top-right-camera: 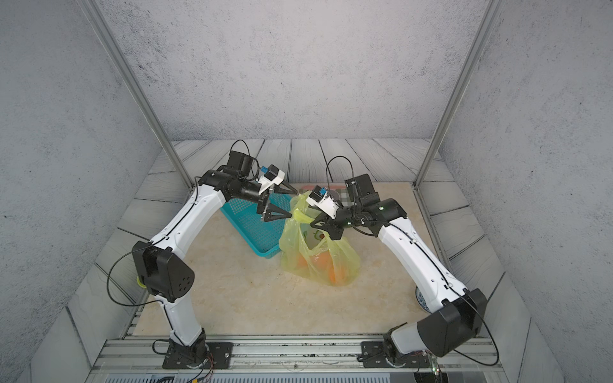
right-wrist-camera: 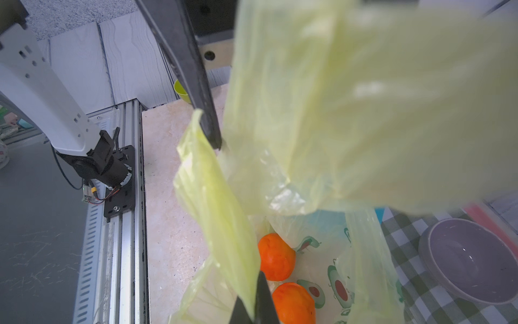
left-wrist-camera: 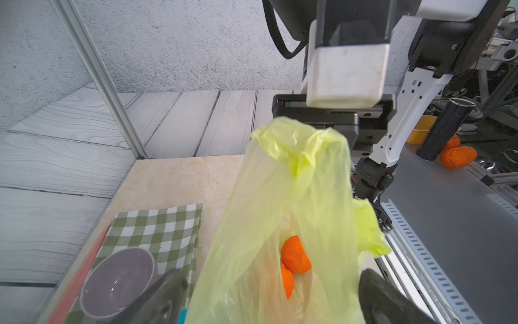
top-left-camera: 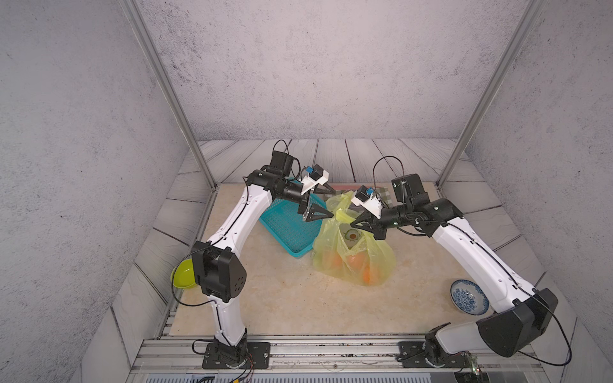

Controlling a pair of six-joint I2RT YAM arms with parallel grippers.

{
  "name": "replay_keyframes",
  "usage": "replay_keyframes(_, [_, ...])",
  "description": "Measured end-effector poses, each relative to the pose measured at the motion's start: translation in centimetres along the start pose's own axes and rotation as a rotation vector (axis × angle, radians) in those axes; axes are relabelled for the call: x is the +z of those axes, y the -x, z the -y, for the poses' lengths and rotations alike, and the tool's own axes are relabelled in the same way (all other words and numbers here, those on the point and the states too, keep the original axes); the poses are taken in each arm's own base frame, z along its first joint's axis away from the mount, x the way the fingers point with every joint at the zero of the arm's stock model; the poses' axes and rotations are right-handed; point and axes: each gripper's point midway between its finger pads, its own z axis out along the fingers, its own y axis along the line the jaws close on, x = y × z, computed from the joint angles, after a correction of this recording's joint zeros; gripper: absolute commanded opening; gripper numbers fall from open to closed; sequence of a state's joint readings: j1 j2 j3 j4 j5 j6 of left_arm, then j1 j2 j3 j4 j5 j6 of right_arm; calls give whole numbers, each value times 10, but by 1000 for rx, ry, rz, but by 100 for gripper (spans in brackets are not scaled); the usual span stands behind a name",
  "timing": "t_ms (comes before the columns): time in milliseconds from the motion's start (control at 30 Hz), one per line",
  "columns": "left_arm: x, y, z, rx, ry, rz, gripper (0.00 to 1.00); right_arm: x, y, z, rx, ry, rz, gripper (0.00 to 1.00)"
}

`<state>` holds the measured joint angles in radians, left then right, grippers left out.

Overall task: Place the oranges into plastic bags & tie knots
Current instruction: Tie the plastic bag at the center of the board.

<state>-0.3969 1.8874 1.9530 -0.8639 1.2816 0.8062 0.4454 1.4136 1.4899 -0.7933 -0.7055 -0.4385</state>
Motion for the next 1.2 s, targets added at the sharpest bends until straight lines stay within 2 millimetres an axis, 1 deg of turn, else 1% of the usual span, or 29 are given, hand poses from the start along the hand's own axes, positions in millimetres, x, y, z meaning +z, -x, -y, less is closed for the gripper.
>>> replay_keyframes(167, [13, 0, 6, -49, -73, 35, 100, -2, 1, 0, -3, -4, 5, 4])
replay_keyframes(300, [15, -2, 16, -71, -116, 58, 100, -2, 1, 0, 7, -5, 6, 4])
replay_keyframes(433, [16, -15, 23, -106, -136, 66, 100, -2, 2, -1, 15, 0, 9, 4])
replay_keyframes(600, [15, -30, 23, -148, -123, 63, 100, -2, 3, -7, 17, 32, 19, 4])
replay_keyframes(633, [14, -32, 22, -150, -117, 63, 98, -2, 4, -8, 18, 40, 21, 4])
replay_keyframes(700, [11, -33, 21, -151, -104, 65, 93, -2, 4, -10, 20, 52, 25, 4])
replay_keyframes(800, [6, -33, 19, -152, -89, 73, 80, -2, 5, -13, 22, 69, 31, 4])
replay_keyframes(900, [4, -31, 18, -152, -84, 86, 56, -2, 5, -14, 24, 74, 34, 4])
replay_keyframes(933, [4, -31, 17, -156, -84, 91, 45, -2, 5, -14, 25, 75, 34, 4])
replay_keyframes(967, [5, -31, 16, -161, -84, 96, 40, -2, 6, -14, 25, 76, 35, 4])
replay_keyframes(1200, [18, -34, 8, -232, -54, 96, 33, -1, 12, -17, 26, 77, 34, 4])
